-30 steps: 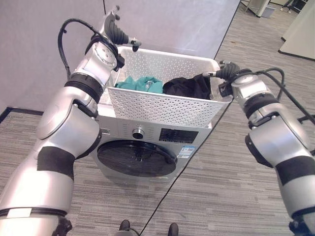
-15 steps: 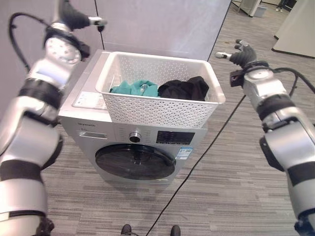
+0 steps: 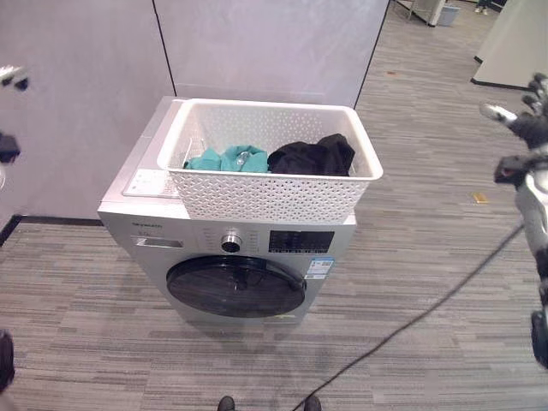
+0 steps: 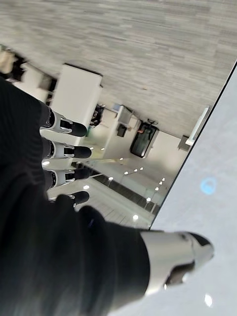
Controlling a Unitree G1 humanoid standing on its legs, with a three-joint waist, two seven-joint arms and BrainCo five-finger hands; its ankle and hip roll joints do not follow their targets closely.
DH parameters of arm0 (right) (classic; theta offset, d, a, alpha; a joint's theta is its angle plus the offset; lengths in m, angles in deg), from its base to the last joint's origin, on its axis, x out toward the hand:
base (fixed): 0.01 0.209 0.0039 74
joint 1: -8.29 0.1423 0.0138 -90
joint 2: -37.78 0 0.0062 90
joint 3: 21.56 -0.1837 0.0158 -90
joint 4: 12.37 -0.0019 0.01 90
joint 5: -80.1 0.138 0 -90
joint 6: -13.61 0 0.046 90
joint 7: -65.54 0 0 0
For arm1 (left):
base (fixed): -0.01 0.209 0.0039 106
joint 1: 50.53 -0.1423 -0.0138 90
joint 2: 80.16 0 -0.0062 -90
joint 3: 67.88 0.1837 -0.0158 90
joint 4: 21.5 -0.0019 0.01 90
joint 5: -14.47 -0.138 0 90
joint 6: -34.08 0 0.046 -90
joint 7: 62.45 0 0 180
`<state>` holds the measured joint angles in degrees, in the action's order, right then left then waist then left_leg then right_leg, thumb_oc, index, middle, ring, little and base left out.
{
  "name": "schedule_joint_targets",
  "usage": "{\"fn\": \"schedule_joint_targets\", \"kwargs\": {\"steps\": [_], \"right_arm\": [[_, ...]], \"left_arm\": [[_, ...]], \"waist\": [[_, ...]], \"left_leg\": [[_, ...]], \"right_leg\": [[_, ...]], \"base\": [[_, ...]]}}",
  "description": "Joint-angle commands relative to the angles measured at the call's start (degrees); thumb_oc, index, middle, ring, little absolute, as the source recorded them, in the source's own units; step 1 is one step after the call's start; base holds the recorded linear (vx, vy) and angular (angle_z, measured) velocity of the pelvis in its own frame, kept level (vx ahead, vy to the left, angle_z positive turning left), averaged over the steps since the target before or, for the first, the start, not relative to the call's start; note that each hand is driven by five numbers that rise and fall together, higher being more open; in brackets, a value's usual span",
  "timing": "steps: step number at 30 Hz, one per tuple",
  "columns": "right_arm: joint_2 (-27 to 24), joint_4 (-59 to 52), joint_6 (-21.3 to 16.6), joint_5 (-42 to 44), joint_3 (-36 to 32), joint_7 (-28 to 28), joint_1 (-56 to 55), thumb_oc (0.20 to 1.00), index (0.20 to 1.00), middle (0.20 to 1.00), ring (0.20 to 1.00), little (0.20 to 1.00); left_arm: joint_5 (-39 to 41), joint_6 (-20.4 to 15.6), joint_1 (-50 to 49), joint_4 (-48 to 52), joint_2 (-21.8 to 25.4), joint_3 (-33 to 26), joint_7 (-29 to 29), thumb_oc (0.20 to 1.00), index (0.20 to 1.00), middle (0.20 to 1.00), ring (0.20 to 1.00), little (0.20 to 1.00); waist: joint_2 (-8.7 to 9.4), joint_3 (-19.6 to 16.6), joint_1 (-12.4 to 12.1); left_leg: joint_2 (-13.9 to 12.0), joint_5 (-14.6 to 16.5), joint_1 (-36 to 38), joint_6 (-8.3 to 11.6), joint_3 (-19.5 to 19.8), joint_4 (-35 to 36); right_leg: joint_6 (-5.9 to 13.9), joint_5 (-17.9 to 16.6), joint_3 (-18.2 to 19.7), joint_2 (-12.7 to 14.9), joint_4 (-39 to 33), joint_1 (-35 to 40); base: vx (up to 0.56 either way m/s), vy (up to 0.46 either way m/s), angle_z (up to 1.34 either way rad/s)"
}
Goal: Grab the laundry basket,head to the washer,open it,put in the laundry and shut it.
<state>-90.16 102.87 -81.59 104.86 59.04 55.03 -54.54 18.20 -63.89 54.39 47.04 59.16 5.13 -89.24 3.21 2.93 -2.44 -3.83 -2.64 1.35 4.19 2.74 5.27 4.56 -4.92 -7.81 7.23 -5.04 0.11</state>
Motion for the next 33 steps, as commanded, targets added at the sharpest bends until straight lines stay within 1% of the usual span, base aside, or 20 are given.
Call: {"fn": "schedule_joint_targets", "kwargs": {"steps": [1,2,3,4,5,6,7,8,10,12,13,16,19,20,21,23,24,26,28,33], "right_arm": [[-4.82,-0.02,-4.12,-2.46,-2.81,-2.11,-2.01,1.000,1.000,1.000,1.000,1.000],[-2.77,-2.04,-4.93,-2.88,-8.30,-2.26,-8.90,1.000,1.000,1.000,1.000,1.000],[-0.93,-3.36,-5.10,-3.13,-11.30,-2.11,-13.03,1.000,1.000,1.000,1.000,1.000],[-0.69,-3.89,-4.98,-3.20,-11.59,-2.05,-13.64,1.000,1.000,1.000,1.000,1.000],[2.58,-6.25,-5.48,-3.56,-16.77,-1.41,-20.84,1.000,1.000,1.000,1.000,1.000],[2.79,-6.69,-5.37,-3.60,-17.00,-1.34,-21.36,1.000,1.000,1.000,1.000,1.000],[6.95,-6.81,-5.82,-3.79,-19.91,-0.91,-26.45,1.000,1.000,1.000,1.000,1.000],[7.09,-7.10,-5.81,-3.83,-20.08,-0.85,-26.85,1.000,1.000,1.000,1.000,1.000],[14.26,-6.67,-4.70,-5.04,-20.36,1.27,-33.92,1.000,1.000,1.000,1.000,1.000],[18.45,-4.71,-4.04,-3.24,-19.28,3.73,-37.20,1.000,1.000,1.000,1.000,1.000],[18.40,-4.62,-4.17,-3.11,-19.26,3.86,-37.39,1.000,1.000,1.000,1.000,1.000],[24.28,2.82,-1.72,-0.56,-13.17,8.46,-40.44,1.000,1.000,1.000,1.000,1.000],[27.80,18.99,0.41,-0.97,-5.56,10.17,-36.54,1.000,1.000,1.000,1.000,1.000],[30.99,26.76,2.06,-2.77,0.27,10.45,-32.99,1.000,1.000,1.000,1.000,1.000],[30.97,27.02,1.93,-2.73,0.29,10.48,-32.76,1.000,1.000,1.000,1.000,1.000],[33.62,35.22,2.61,-4.39,5.12,10.80,-30.20,1.000,1.000,1.000,1.000,1.000],[36.28,41.94,2.69,-4.29,8.60,10.82,-27.00,1.000,1.000,1.000,1.000,1.000],[37.55,43.80,2.48,-4.03,9.94,10.83,-25.79,1.000,1.000,1.000,1.000,1.000],[40.36,47.58,2.20,-1.91,12.97,10.86,-23.14,1.000,1.000,1.000,1.000,1.000],[41.85,47.63,1.24,-0.19,15.71,9.62,-20.28,1.000,1.000,1.000,1.000,1.000]], "left_arm": [[-4.70,-1.52,-2.74,-0.80,1.26,-5.92,-2.64,1.000,1.000,1.000,1.000,1.000],[-5.90,-1.69,-9.86,0.56,-2.13,-11.36,-3.12,1.000,1.000,1.000,1.000,1.000],[-6.30,-1.79,-14.11,1.82,-4.84,-14.25,-2.95,1.000,1.000,1.000,1.000,1.000],[-6.34,-1.70,-14.83,2.38,-5.03,-14.71,-2.82,1.000,1.000,1.000,1.000,1.000],[-6.80,-2.01,-21.28,3.20,-10.03,-19.57,-3.03,1.000,1.000,1.000,1.000,1.000],[-6.83,-1.99,-21.72,3.55,-10.16,-19.77,-2.94,1.000,1.000,1.000,1.000,1.000],[-6.02,-2.14,-25.51,2.10,-15.12,-21.49,-2.71,1.000,1.000,1.000,1.000,1.000],[-6.00,-2.18,-25.78,2.29,-15.21,-21.54,-2.66,1.000,1.000,1.000,1.000,1.000],[-1.25,-2.96,-30.61,0.04,-24.32,-21.76,0.02,1.000,1.000,1.000,1.000,1.000],[2.62,-3.58,-32.88,-1.67,-29.25,-20.76,1.82,1.000,1.000,1.000,1.000,1.000],[2.80,-3.78,-33.06,-1.82,-29.15,-20.71,1.91,1.000,1.000,1.000,1.000,1.000],[8.61,-4.20,-33.25,-9.85,-35.17,-15.35,5.61,1.000,1.000,1.000,1.000,1.000],[15.27,-3.81,-29.68,-21.89,-38.96,-6.40,11.28,1.000,1.000,1.000,1.000,1.000],[17.09,-2.65,-26.62,-30.03,-41.69,-0.51,13.61,1.000,1.000,1.000,1.000,1.000],[17.18,-2.82,-26.38,-30.33,-41.62,-0.46,13.66,1.000,1.000,1.000,1.000,1.000],[16.91,-1.68,-23.29,-38.28,-44.50,5.38,15.66,1.000,1.000,1.000,1.000,1.000],[16.69,-0.62,-20.39,-45.84,-47.05,9.78,17.42,1.000,1.000,1.000,1.000,1.000],[15.76,-0.26,-19.45,-48.68,-48.21,11.73,18.22,1.000,1.000,1.000,1.000,1.000],[12.56,0.80,-17.55,-53.01,-50.71,16.72,19.16,1.000,1.000,1.000,1.000,1.000],[11.95,1.06,-16.31,-53.51,-52.92,20.93,19.98,1.000,1.000,1.000,1.000,1.000]], "waist": [[-0.99,-3.86,-1.29],[-0.97,-3.67,-1.35],[-0.90,-3.56,-1.37],[-0.90,-3.79,-1.34],[-0.79,-3.49,-1.28],[-0.80,-3.71,-1.29],[-0.70,-3.36,-1.25],[-0.69,-3.48,-1.28],[-0.43,-2.71,-1.31],[-0.19,-2.52,-1.15],[-0.18,-2.69,-1.14],[0.34,-2.11,-1.19],[0.56,-1.86,-1.47],[0.54,-1.79,-1.77],[0.54,-1.71,-1.76],[0.48,-1.88,-1.99],[0.26,-2.17,-2.05],[0.13,-2.29,-2.04],[-0.32,-2.82,-2.23],[-0.95,-3.38,-3.01]], "left_leg": [[-1.59,6.11,3.63,-0.96,1.33,-0.27],[-1.46,5.92,3.58,-1.08,1.34,-0.27],[-1.46,5.97,3.59,-1.14,1.33,-0.27],[-1.52,6.28,3.75,-1.14,1.32,-0.27],[-1.43,6.06,3.58,-1.25,1.38,-0.27],[-1.50,6.36,3.72,-1.25,1.38,-0.27],[-1.48,6.42,3.73,-1.36,1.38,-0.34],[-1.47,6.42,3.77,-1.36,1.38,-0.33],[-1.41,6.25,3.63,-1.52,1.40,-0.52],[-1.32,6.18,3.36,-1.61,1.27,-0.48],[-1.31,6.17,3.36,-1.61,1.28,-0.46],[-1.21,5.82,3.05,-1.58,1.37,-0.64],[-1.23,5.78,2.79,-1.56,1.66,-0.69],[-1.13,5.40,2.42,-1.58,1.84,-0.83],[-1.14,5.42,2.41,-1.57,1.85,-0.83],[-1.01,5.19,2.23,-1.53,2.14,-0.93],[-1.02,5.06,2.11,-1.46,2.37,-1.01],[-1.04,5.04,2.18,-1.45,2.44,-0.99],[-1.06,4.97,2.32,-1.38,2.61,-0.80],[-1.19,4.46,2.20,-1.12,3.25,-0.43]], "right_leg": [[5.95,2.49,-1.38,4.03,0.30,3.47],[5.87,2.27,-1.37,4.17,0.29,3.30],[5.82,2.33,-1.35,4.19,0.26,3.34],[5.86,2.58,-1.35,4.13,0.22,3.51],[5.75,2.31,-1.29,4.29,0.20,3.31],[5.80,2.56,-1.29,4.23,0.17,3.47],[5.72,2.61,-1.25,4.21,0.20,3.46],[5.73,2.62,-1.26,4.22,0.19,3.50],[5.42,2.50,-1.24,4.23,0.29,3.36],[5.32,2.50,-1.32,4.31,0.19,3.16],[5.32,2.51,-1.33,4.32,0.18,3.17],[5.12,2.33,-1.41,4.36,0.15,2.96],[5.08,2.60,-1.53,4.27,0.11,3.06],[4.94,2.52,-1.55,4.35,0.07,2.96],[4.94,2.53,-1.57,4.34,0.07,2.96],[4.87,2.58,-1.73,4.37,0.08,3.02],[4.86,2.61,-1.94,4.44,0.10,3.08],[4.83,2.65,-2.01,4.46,0.08,3.21],[4.77,2.78,-2.31,4.47,0.04,3.48],[4.60,3.25,-3.44,4.37,0.04,4.07]], "base": [[-0.01,-0.005,-0.07],[-0.02,-0.014,-0.08],[0.00,0.000,0.00],[0.00,0.000,0.00],[0.00,0.000,0.00],[0.00,0.000,0.00],[0.00,0.000,0.00],[-0.03,-0.032,-0.03],[-0.06,-0.038,-0.03],[-0.03,-0.014,-0.01],[-0.04,-0.025,-0.01],[-0.04,-0.025,0.01],[-0.06,-0.037,0.03],[-0.06,-0.029,0.05],[-0.05,-0.032,0.05],[-0.02,-0.026,0.07],[-0.01,-0.027,0.10],[0.00,-0.018,0.11],[0.01,-0.014,0.06],[0.01,-0.019,0.09]]}}
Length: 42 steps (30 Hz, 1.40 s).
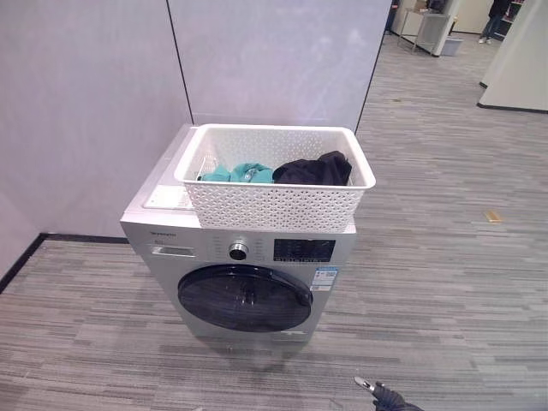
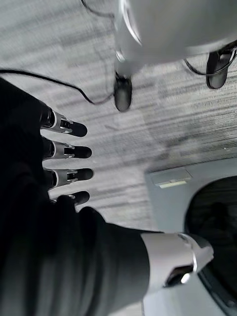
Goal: Grab the laundry basket,head to the washer,open it,put in the laundry and shut it.
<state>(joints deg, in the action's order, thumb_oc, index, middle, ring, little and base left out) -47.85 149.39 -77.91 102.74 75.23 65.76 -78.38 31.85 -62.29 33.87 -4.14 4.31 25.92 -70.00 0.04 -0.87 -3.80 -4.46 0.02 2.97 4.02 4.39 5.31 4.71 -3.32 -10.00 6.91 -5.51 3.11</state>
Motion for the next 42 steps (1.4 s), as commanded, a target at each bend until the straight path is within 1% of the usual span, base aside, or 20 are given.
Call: {"fn": "schedule_joint_targets", "kwargs": {"steps": [1,2,4,5,8,9,10,11,12,17,18,19,23,24,27,29,30,33,35,42], "right_arm": [[-0.47,1.12,-2.43,1.93,-0.48,-1.11,3.57,1.000,1.000,1.000,1.000,1.000],[-0.89,1.18,-2.78,1.81,-0.19,-2.19,5.17,1.000,1.000,1.000,1.000,1.000],[-1.12,1.49,-2.86,1.85,-0.25,-2.75,5.91,1.000,1.000,1.000,1.000,1.000],[-1.58,1.55,-3.12,2.18,-0.62,-3.89,7.69,1.000,1.000,1.000,1.000,1.000],[-2.14,1.85,-3.35,3.04,-1.38,-5.13,9.75,1.000,1.000,1.000,1.000,1.000],[-2.46,1.92,-3.38,2.88,-1.32,-5.95,10.92,1.000,1.000,1.000,1.000,1.000],[-3.07,2.22,-3.23,1.03,-0.18,-7.10,13.05,1.000,1.000,1.000,1.000,1.000],[-3.06,2.24,-3.23,1.02,-0.18,-7.10,13.07,1.000,1.000,1.000,1.000,1.000],[-3.98,2.20,-2.65,-2.52,2.09,-7.57,15.31,1.000,1.000,1.000,1.000,1.000],[-3.99,2.22,-2.65,-2.53,2.08,-7.57,15.34,1.000,1.000,1.000,1.000,1.000],[-5.00,2.14,-2.06,-6.46,5.17,-7.76,18.81,1.000,1.000,1.000,1.000,1.000],[-5.06,2.64,-1.75,-8.06,6.44,-7.57,19.82,1.000,1.000,1.000,1.000,1.000],[-6.15,4.02,-1.23,-11.49,8.69,-6.77,21.37,1.000,1.000,1.000,1.000,1.000],[-6.15,4.04,-1.24,-11.50,8.69,-6.76,21.39,1.000,1.000,1.000,1.000,1.000],[-7.59,4.23,-0.96,-13.22,9.94,-7.06,23.69,1.000,1.000,1.000,1.000,1.000],[-8.79,4.50,-0.98,-13.62,10.36,-7.66,26.30,1.000,1.000,1.000,1.000,1.000],[-9.91,4.76,-0.92,-13.88,11.09,-8.41,29.54,1.000,1.000,1.000,1.000,1.000],[-10.52,4.89,-1.14,-13.54,11.62,-8.81,32.12,1.000,1.000,1.000,1.000,1.000],[-10.83,5.01,-1.12,-13.44,12.81,-9.21,35.65,1.000,1.000,1.000,1.000,1.000],[-11.93,5.50,-1.20,-13.11,14.18,-10.51,41.36,1.000,1.000,1.000,1.000,1.000]], "left_arm": [[-1.69,-0.54,4.22,-2.32,1.93,0.14,0.73,1.000,1.000,1.000,1.000,1.000],[-1.76,-0.70,4.64,-1.77,1.50,1.67,0.82,1.000,1.000,1.000,1.000,1.000],[-1.79,-0.73,4.80,-1.42,1.35,2.33,0.84,1.000,1.000,1.000,1.000,1.000],[-2.38,-0.82,4.78,-0.56,1.25,3.94,0.81,1.000,1.000,1.000,1.000,1.000],[-3.07,-0.85,4.67,0.61,1.24,5.42,0.64,1.000,1.000,1.000,1.000,1.000],[-3.50,-0.92,4.40,1.49,1.30,6.26,0.52,1.000,1.000,1.000,1.000,1.000],[-3.85,-0.97,3.93,3.32,1.53,7.59,0.37,1.000,1.000,1.000,1.000,1.000],[-3.85,-0.94,3.92,3.35,1.53,7.59,0.36,1.000,1.000,1.000,1.000,1.000],[-3.95,-0.98,3.50,5.24,1.91,8.81,0.60,1.000,1.000,1.000,1.000,1.000],[-3.95,-0.96,3.50,5.27,1.91,8.80,0.60,1.000,1.000,1.000,1.000,1.000],[-4.64,-0.96,3.00,7.22,2.68,10.24,0.89,1.000,1.000,1.000,1.000,1.000],[-5.03,-0.95,2.90,7.33,3.04,10.37,1.00,1.000,1.000,1.000,1.000,1.000],[-6.50,-0.88,2.31,8.92,4.19,10.44,1.33,1.000,1.000,1.000,1.000,1.000],[-6.50,-0.87,2.31,8.94,4.20,10.44,1.33,1.000,1.000,1.000,1.000,1.000],[-6.60,-0.96,2.29,10.61,4.98,10.76,1.44,1.000,1.000,1.000,1.000,1.000],[-5.77,-1.16,2.53,11.80,5.35,11.08,1.47,1.000,1.000,1.000,1.000,1.000],[-4.84,-1.25,3.19,12.51,5.52,11.66,1.31,1.000,1.000,1.000,1.000,1.000],[-4.00,-1.51,3.86,12.85,5.52,12.03,1.09,1.000,1.000,1.000,1.000,1.000],[-2.68,-1.67,4.48,13.31,5.18,12.88,0.85,1.000,1.000,1.000,1.000,1.000],[1.02,-2.35,5.02,15.81,5.07,14.12,0.73,1.000,1.000,1.000,1.000,1.000]], "waist": [[2.21,0.42,-1.63],[1.83,0.35,-2.19],[1.64,0.41,-2.43],[1.20,0.43,-3.19],[0.80,0.47,-4.00],[0.63,0.47,-4.57],[0.50,0.64,-5.74],[0.50,0.65,-5.70],[0.52,0.98,-6.97],[0.51,1.00,-6.92],[0.80,1.38,-8.74],[0.90,1.57,-9.38],[1.15,2.91,-11.28],[1.14,2.91,-11.27],[0.94,4.66,-12.40],[0.39,6.19,-13.12],[-0.19,7.83,-13.60],[-0.67,9.04,-13.83],[-1.15,10.68,-14.07],[-2.07,13.58,-14.75]], "left_leg": [[-0.57,1.80,0.57,-0.95,1.63,-0.47],[-0.51,1.60,0.34,-0.85,2.20,-0.48],[-0.51,1.51,0.24,-0.80,2.59,-0.45],[-0.41,1.33,-0.03,-0.75,3.40,-0.45],[-0.32,1.13,-0.33,-0.68,4.23,-0.48],[-0.31,0.98,-0.49,-0.63,4.65,-0.44],[-0.19,0.68,-0.87,-0.55,5.44,-0.44],[-0.19,0.68,-0.88,-0.55,5.48,-0.45],[-0.11,0.31,-1.35,-0.43,6.23,-0.47],[-0.11,0.31,-1.35,-0.43,6.28,-0.48],[0.01,-0.11,-1.96,-0.32,7.33,-0.39],[0.04,-0.15,-2.12,-0.31,7.71,-0.37],[-0.01,-0.47,-3.07,-0.10,8.96,-0.81],[-0.01,-0.47,-3.08,-0.10,8.97,-0.81],[0.00,-0.90,-4.41,0.14,9.92,-1.34],[0.11,-1.35,-5.86,0.26,10.57,-1.70],[0.29,-1.89,-7.59,0.40,11.00,-2.14],[0.48,-2.26,-8.97,0.48,11.37,-2.56],[0.68,-2.69,-10.66,0.49,11.75,-2.96],[1.34,-3.54,-14.56,0.55,12.54,-4.01]], "right_leg": [[4.45,1.65,-1.28,4.68,0.51,1.09],[4.37,1.77,-2.00,4.75,0.51,1.39],[4.35,1.80,-2.44,4.80,0.51,1.56],[4.32,1.89,-3.08,4.82,0.51,1.79],[4.29,2.05,-3.82,4.90,0.51,2.10],[4.28,2.15,-4.29,4.96,0.51,2.24],[4.25,2.22,-5.01,5.04,0.51,2.45],[4.25,2.23,-5.05,5.04,0.51,2.47],[4.22,2.32,-5.88,5.05,0.51,2.62],[4.22,2.33,-5.94,5.04,0.51,2.65],[4.10,2.58,-6.94,4.98,0.51,2.83],[4.01,2.70,-7.28,4.90,0.51,2.94],[3.77,3.08,-8.07,4.60,0.51,2.96],[3.77,3.08,-8.09,4.59,0.51,2.96],[3.68,3.11,-8.69,4.43,0.51,2.47],[3.58,3.01,-8.98,4.35,0.51,1.70],[3.56,2.79,-9.17,4.30,0.51,0.62],[3.46,2.49,-9.16,4.27,0.51,-0.43],[3.31,2.14,-9.05,4.21,0.51,-1.71],[3.14,1.44,-8.95,4.34,0.51,-4.53]], "base": [[0.01,-0.018,0.23],[0.00,-0.010,0.17],[0.00,-0.010,0.22],[0.00,-0.011,0.22],[0.01,-0.007,0.22],[0.02,-0.013,0.23],[0.01,-0.010,0.28],[-0.01,-0.023,0.29],[-0.02,-0.013,0.25],[0.00,-0.006,0.20],[0.01,-0.023,0.04],[0.02,-0.031,0.01],[0.00,-0.022,0.18],[-0.02,-0.019,0.24],[-0.05,-0.023,0.22],[-0.12,-0.005,0.16],[-0.16,0.010,0.14],[-0.09,0.010,0.21],[-0.07,0.014,0.11],[-0.06,0.016,0.03]]}}
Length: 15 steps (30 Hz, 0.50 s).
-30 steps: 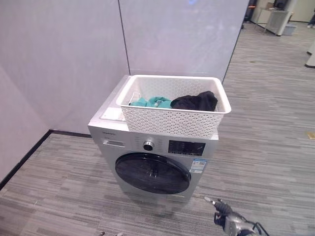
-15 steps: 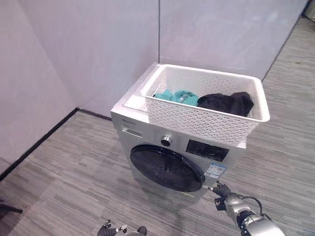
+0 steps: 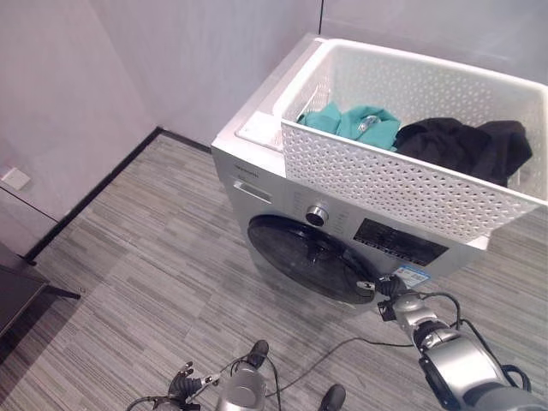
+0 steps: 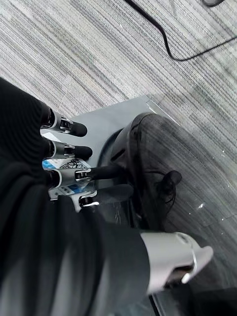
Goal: Grab the laundry basket,head to the washer,open it,put in the laundry and shut it.
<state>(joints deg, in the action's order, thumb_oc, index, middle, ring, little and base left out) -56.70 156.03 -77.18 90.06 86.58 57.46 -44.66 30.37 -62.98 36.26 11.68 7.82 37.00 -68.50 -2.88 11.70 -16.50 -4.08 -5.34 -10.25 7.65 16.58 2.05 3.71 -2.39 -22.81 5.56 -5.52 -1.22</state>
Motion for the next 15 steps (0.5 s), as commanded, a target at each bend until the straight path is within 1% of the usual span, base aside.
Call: {"fn": "schedule_joint_targets", "kwargs": {"steps": [1,3,5,6,7,8,10,11,13,14,15], "right_arm": [[-2.99,-1.14,-2.00,-0.63,3.39,-2.54,8.84,1.000,1.000,1.000,1.000,1.000],[-2.91,-1.41,-2.13,-0.52,4.11,-3.00,10.33,1.000,1.000,1.000,1.000,1.000],[-0.78,-1.93,-2.35,0.24,4.55,-3.57,10.53,1.000,1.000,1.000,1.000,1.000],[-0.77,-1.94,-2.34,0.24,4.55,-3.57,10.53,1.000,1.000,1.000,1.000,1.000],[2.27,-2.99,-2.46,0.61,5.53,-3.52,9.28,1.000,1.000,1.000,1.000,1.000],[2.28,-3.00,-2.45,0.60,5.54,-3.53,9.27,1.000,1.000,1.000,1.000,1.000],[6.71,-3.95,-2.63,0.77,6.97,-3.62,7.21,1.000,1.000,1.000,1.000,1.000],[12.66,-5.05,-2.99,2.16,8.47,-3.38,3.27,1.000,1.000,1.000,1.000,1.000],[17.44,-6.23,-3.51,3.00,11.48,-2.63,-0.40,1.000,1.000,1.000,1.000,1.000],[17.44,-6.24,-3.51,3.00,11.49,-2.63,-0.41,1.000,1.000,1.000,1.000,1.000],[21.12,-6.69,-3.41,4.03,14.35,-1.65,-4.16,1.000,1.000,1.000,1.000,1.000]], "left_arm": [[3.25,-1.74,3.10,0.01,1.52,3.13,-0.97,1.000,1.000,1.000,1.000,1.000],[3.85,-1.88,3.96,0.00,1.32,3.57,-1.44,1.000,1.000,1.000,1.000,1.000],[4.09,-2.00,4.82,-0.32,0.94,3.92,-2.19,1.000,1.000,1.000,1.000,1.000],[4.09,-2.00,4.82,-0.32,0.94,3.92,-2.18,1.000,1.000,1.000,1.000,1.000],[4.11,-1.84,5.46,-0.87,0.62,3.98,-2.76,1.000,1.000,1.000,1.000,1.000],[4.11,-1.84,5.44,-0.87,0.62,3.97,-2.76,1.000,1.000,1.000,1.000,1.000],[3.94,-1.72,5.75,-2.34,0.31,3.54,-3.61,1.000,1.000,1.000,1.000,1.000],[3.95,-1.48,6.03,-4.08,-0.37,2.79,-4.99,1.000,1.000,1.000,1.000,1.000],[4.45,-1.50,5.80,-4.81,-0.82,2.27,-6.05,1.000,1.000,1.000,1.000,1.000],[4.45,-1.50,5.79,-4.80,-0.83,2.27,-6.05,1.000,1.000,1.000,1.000,1.000],[5.58,-1.61,5.49,-4.63,-1.09,1.55,-7.32,1.000,1.000,1.000,1.000,1.000]], "waist": [[0.56,1.84,-2.22],[0.34,2.74,-2.50],[0.36,3.23,-2.55],[0.38,3.21,-2.54],[0.53,3.29,-2.41],[0.54,3.28,-2.40],[0.94,3.00,-2.25],[1.44,2.49,-1.98],[1.98,1.71,-1.66],[2.05,1.57,-1.54],[2.28,0.97,-1.32]], "left_leg": [[1.02,1.80,-1.88,-3.01,0.40,-0.91],[1.30,1.48,-3.18,-3.00,0.70,-1.11],[1.56,1.29,-4.14,-3.01,0.80,-1.21],[1.57,1.29,-4.17,-3.01,0.81,-1.23],[1.66,1.28,-4.38,-3.08,0.80,-1.18],[1.66,1.28,-4.39,-3.08,0.80,-1.18],[1.66,1.46,-4.21,-3.16,0.66,-1.24],[1.47,1.76,-3.60,-3.33,0.32,-1.10],[1.22,2.06,-2.82,-3.34,0.11,-0.88],[1.36,1.92,-3.06,-3.40,0.21,-0.90],[0.89,2.39,-1.61,-3.36,-0.09,-0.60]], "right_leg": [[4.03,0.42,4.08,5.57,0.52,-0.76],[3.99,0.20,4.02,5.65,0.68,-1.90],[3.88,0.18,4.09,5.72,0.70,-2.59],[3.88,0.19,4.08,5.72,0.71,-2.61],[3.76,0.33,4.32,5.66,0.71,-2.82],[3.76,0.34,4.31,5.66,0.71,-2.83],[3.65,0.45,4.64,5.58,0.69,-2.69],[3.54,0.66,5.03,5.48,0.59,-2.31],[3.47,1.00,5.24,5.38,0.53,-1.73],[3.54,0.91,5.13,5.50,0.52,-1.90],[3.44,1.24,5.39,5.38,0.57,-1.01]], "base": [[-0.08,0.021,0.04],[-0.06,0.024,0.02],[-0.03,0.025,0.04],[-0.01,0.016,0.05],[0.00,0.000,0.00],[0.00,0.000,0.00],[0.03,0.002,0.00],[0.07,0.007,-0.02],[0.06,0.000,-0.03],[0.06,-0.002,-0.04],[0.04,-0.001,-0.02]]}}
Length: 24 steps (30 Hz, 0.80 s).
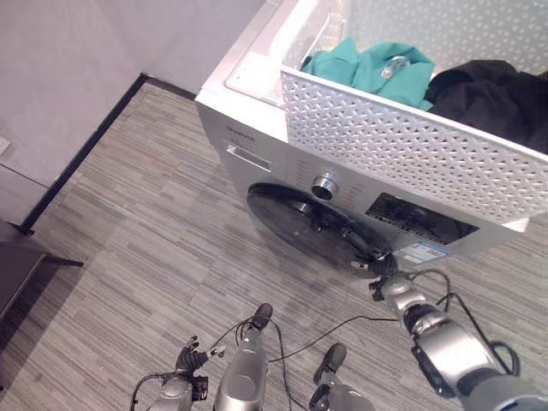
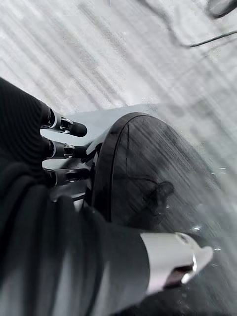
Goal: Grab the laundry basket,head to the washer,open it,put in the laundry and shut it.
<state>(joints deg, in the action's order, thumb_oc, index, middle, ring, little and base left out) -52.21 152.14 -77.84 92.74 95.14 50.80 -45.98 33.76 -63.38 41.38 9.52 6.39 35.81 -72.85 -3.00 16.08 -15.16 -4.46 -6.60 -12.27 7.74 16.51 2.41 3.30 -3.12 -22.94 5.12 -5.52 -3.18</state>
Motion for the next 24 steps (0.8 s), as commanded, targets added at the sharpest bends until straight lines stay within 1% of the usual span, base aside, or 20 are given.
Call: {"fn": "schedule_joint_targets", "kwargs": {"steps": [1,2,3,4,5,6,9,11,12,13,14,15,17,18,19,20,21,22,23,24], "right_arm": [[17.93,-3.17,-2.73,1.16,7.41,5.19,-4.32,1.000,1.000,1.000,1.000,1.000],[19.17,-3.80,-2.72,0.60,9.50,5.64,-5.87,1.000,1.000,1.000,1.000,1.000],[19.17,-3.81,-2.72,0.60,9.52,5.63,-5.88,1.000,1.000,1.000,1.000,1.000],[20.78,-4.10,-2.46,0.88,11.36,6.08,-8.30,1.000,1.000,1.000,1.000,1.000],[20.79,-4.12,-2.45,0.88,11.40,6.07,-8.35,1.000,1.000,1.000,1.000,1.000],[22.08,-3.89,-2.26,2.02,12.29,6.54,-10.70,1.000,1.000,1.000,1.000,1.000],[22.43,-3.58,-1.91,1.44,13.27,6.51,-12.35,1.000,1.000,1.000,1.000,1.000],[22.23,-2.74,-1.38,1.38,12.64,5.98,-13.71,1.000,1.000,1.000,1.000,1.000],[21.85,-2.51,-1.36,1.38,11.50,5.90,-14.26,1.000,1.000,1.000,1.000,1.000],[21.86,-2.51,-1.36,1.38,11.51,5.90,-14.27,1.000,1.000,1.000,1.000,1.000],[21.09,-2.62,-1.43,-0.13,11.05,6.13,-15.53,1.000,1.000,1.000,1.000,1.000],[21.10,-2.63,-1.42,-0.13,11.09,6.12,-15.56,1.000,1.000,1.000,1.000,1.000],[20.38,-2.26,-1.47,-1.38,9.85,6.46,-16.83,1.000,1.000,1.000,1.000,1.000],[19.86,-1.71,-1.94,-2.22,8.21,6.83,-18.40,1.000,1.000,1.000,1.000,1.000],[19.93,-1.68,-1.96,-2.24,8.25,6.83,-18.39,1.000,1.000,1.000,1.000,1.000],[19.37,-1.32,-2.36,-2.68,7.12,7.01,-19.25,1.000,1.000,1.000,1.000,1.000],[18.35,-0.23,-2.70,-3.48,4.93,7.24,-20.77,1.000,1.000,1.000,1.000,1.000],[18.34,-0.19,-2.73,-3.51,4.89,7.26,-20.71,1.000,1.000,1.000,1.000,1.000],[17.16,0.71,-2.59,-3.77,2.80,7.49,-21.51,1.000,1.000,1.000,1.000,1.000],[16.77,1.20,-2.59,-4.29,1.96,7.86,-21.93,1.000,1.000,1.000,1.000,1.000]], "left_arm": [[2.68,-1.29,0.12,-2.11,0.33,2.56,-3.62,1.000,1.000,1.000,1.000,1.000],[3.46,-1.42,-0.13,-1.34,0.40,1.98,-4.50,1.000,1.000,1.000,1.000,1.000],[3.45,-1.41,-0.13,-1.33,0.40,1.97,-4.50,1.000,1.000,1.000,1.000,1.000],[4.75,-1.81,-0.55,-0.43,0.74,0.86,-6.01,1.000,1.000,1.000,1.000,1.000],[4.75,-1.80,-0.60,-0.40,0.74,0.85,-6.02,1.000,1.000,1.000,1.000,1.000],[4.83,-1.98,-1.02,0.72,1.19,0.22,-7.55,1.000,1.000,1.000,1.000,1.000],[6.07,-2.44,-1.60,2.57,1.48,-0.62,-8.73,1.000,1.000,1.000,1.000,1.000],[8.29,-4.05,-2.99,10.69,3.17,-3.43,-12.37,1.000,1.000,1.000,1.000,1.000],[4.29,-5.20,-5.29,20.70,6.12,-6.51,-16.76,1.000,1.000,1.000,1.000,1.000],[4.26,-5.13,-5.35,20.81,6.13,-6.54,-16.80,1.000,1.000,1.000,1.000,1.000],[-1.66,-5.90,-7.88,31.71,9.58,-11.43,-21.31,1.000,1.000,1.000,1.000,1.000],[-1.72,-5.75,-8.02,31.93,9.56,-11.51,-21.33,1.000,1.000,1.000,1.000,1.000],[-12.36,-4.61,-10.29,41.84,13.82,-16.94,-25.57,1.000,1.000,1.000,1.000,1.000],[-24.96,-3.62,-11.66,53.38,18.70,-23.29,-28.87,1.000,1.000,1.000,1.000,1.000],[-25.07,-3.36,-11.92,53.82,18.62,-23.51,-28.77,1.000,1.000,1.000,1.000,1.000],[-29.08,-4.25,-11.90,58.87,20.43,-25.71,-28.62,1.000,1.000,1.000,1.000,1.000],[-30.11,-6.30,-12.06,68.70,22.24,-28.68,-24.69,1.000,1.000,1.000,1.000,1.000],[-30.03,-6.14,-12.22,69.07,22.14,-28.86,-24.46,1.000,1.000,1.000,1.000,1.000],[-27.19,-8.76,-11.62,73.09,23.32,-28.15,-20.29,1.000,1.000,1.000,1.000,1.000],[-25.53,-9.49,-11.80,74.81,23.18,-28.16,-18.88,1.000,1.000,1.000,1.000,1.000]], "waist": [[2.47,-3.66,-2.63],[2.57,-4.04,-2.58],[2.64,-4.17,-2.46],[2.88,-4.98,-2.34],[2.88,-4.98,-2.32],[2.95,-5.87,-2.20],[2.85,-6.71,-2.06],[2.56,-7.59,-2.52],[2.58,-8.39,-3.05],[2.67,-8.52,-2.92],[3.03,-9.37,-3.63],[3.12,-9.50,-3.49],[3.61,-10.30,-4.13],[4.17,-11.12,-4.36],[4.31,-11.20,-4.19],[4.43,-11.48,-4.29],[4.55,-11.90,-4.04],[4.61,-11.93,-3.96],[4.40,-12.27,-3.51],[4.31,-12.48,-3.39]], "left_leg": [[1.18,3.75,0.83,-3.42,-0.06,-0.87],[0.97,3.92,1.48,-3.35,-0.15,-0.78],[1.10,3.79,1.25,-3.40,-0.05,-0.81],[0.78,4.15,2.30,-3.33,-0.23,-0.78],[0.77,4.15,2.37,-3.33,-0.23,-0.75],[0.52,4.45,3.52,-3.24,-0.34,-0.71],[0.26,4.70,4.74,-3.15,-0.32,-0.54],[0.04,4.91,5.87,-2.89,0.01,-0.34],[-0.13,4.86,6.59,-2.70,0.31,-0.05],[0.01,4.72,6.36,-2.76,0.41,-0.07],[-0.49,4.79,7.38,-2.38,0.45,0.55],[-0.33,4.61,7.15,-2.44,0.54,0.54],[-0.96,5.02,8.16,-2.01,0.53,1.13],[-1.31,5.34,8.95,-1.67,0.45,1.69],[-1.09,5.01,8.65,-1.76,0.54,1.66],[-1.47,5.47,9.16,-1.51,0.43,1.81],[-1.69,5.63,9.59,-1.33,0.42,1.94],[-1.50,5.20,9.34,-1.42,0.50,2.01],[-1.73,5.59,9.69,-1.27,0.32,1.96],[-1.59,5.24,9.56,-1.31,0.39,2.06]], "right_leg": [[3.84,2.09,5.54,5.78,0.60,1.23],[3.89,2.27,5.42,5.78,0.77,1.64],[3.95,2.18,5.31,5.88,0.74,1.49],[3.95,2.51,5.15,5.89,1.02,2.34],[3.95,2.52,5.15,5.89,1.01,2.39],[3.87,3.06,4.81,5.79,1.47,3.22],[3.78,3.52,4.45,5.68,1.63,4.30],[3.64,4.12,4.05,5.41,1.54,5.78],[3.66,4.44,3.62,5.19,1.40,6.64],[3.72,4.32,3.51,5.31,1.35,6.51],[3.66,4.75,3.16,4.91,1.04,7.66],[3.73,4.60,3.05,5.03,0.99,7.53],[3.64,5.22,2.81,4.60,0.80,8.52],[3.56,5.66,2.80,4.32,0.69,9.16],[3.63,5.36,2.71,4.50,0.62,8.96],[3.54,5.83,2.73,4.17,0.66,9.36],[3.54,6.00,2.85,4.00,0.65,9.72],[3.61,5.65,2.79,4.17,0.61,9.50],[3.58,6.03,2.92,3.90,0.67,9.81],[3.65,5.69,2.91,4.03,0.61,9.71]], "base": [[0.07,-0.010,-0.03],[0.00,0.000,0.00],[0.06,-0.007,-0.02],[0.04,-0.004,-0.02],[0.07,-0.006,0.00],[0.04,0.002,0.01],[0.03,0.000,0.01],[0.05,-0.015,0.03],[0.05,-0.010,0.01],[0.07,-0.042,0.11],[0.04,-0.023,0.17],[0.06,-0.049,0.20],[0.07,-0.065,0.06],[0.06,-0.055,-0.01],[0.06,-0.055,-0.01],[0.03,-0.045,0.03],[0.03,-0.043,0.03],[0.02,-0.033,0.02],[-0.01,0.009,-0.03],[0.03,-0.017,-0.01]]}}
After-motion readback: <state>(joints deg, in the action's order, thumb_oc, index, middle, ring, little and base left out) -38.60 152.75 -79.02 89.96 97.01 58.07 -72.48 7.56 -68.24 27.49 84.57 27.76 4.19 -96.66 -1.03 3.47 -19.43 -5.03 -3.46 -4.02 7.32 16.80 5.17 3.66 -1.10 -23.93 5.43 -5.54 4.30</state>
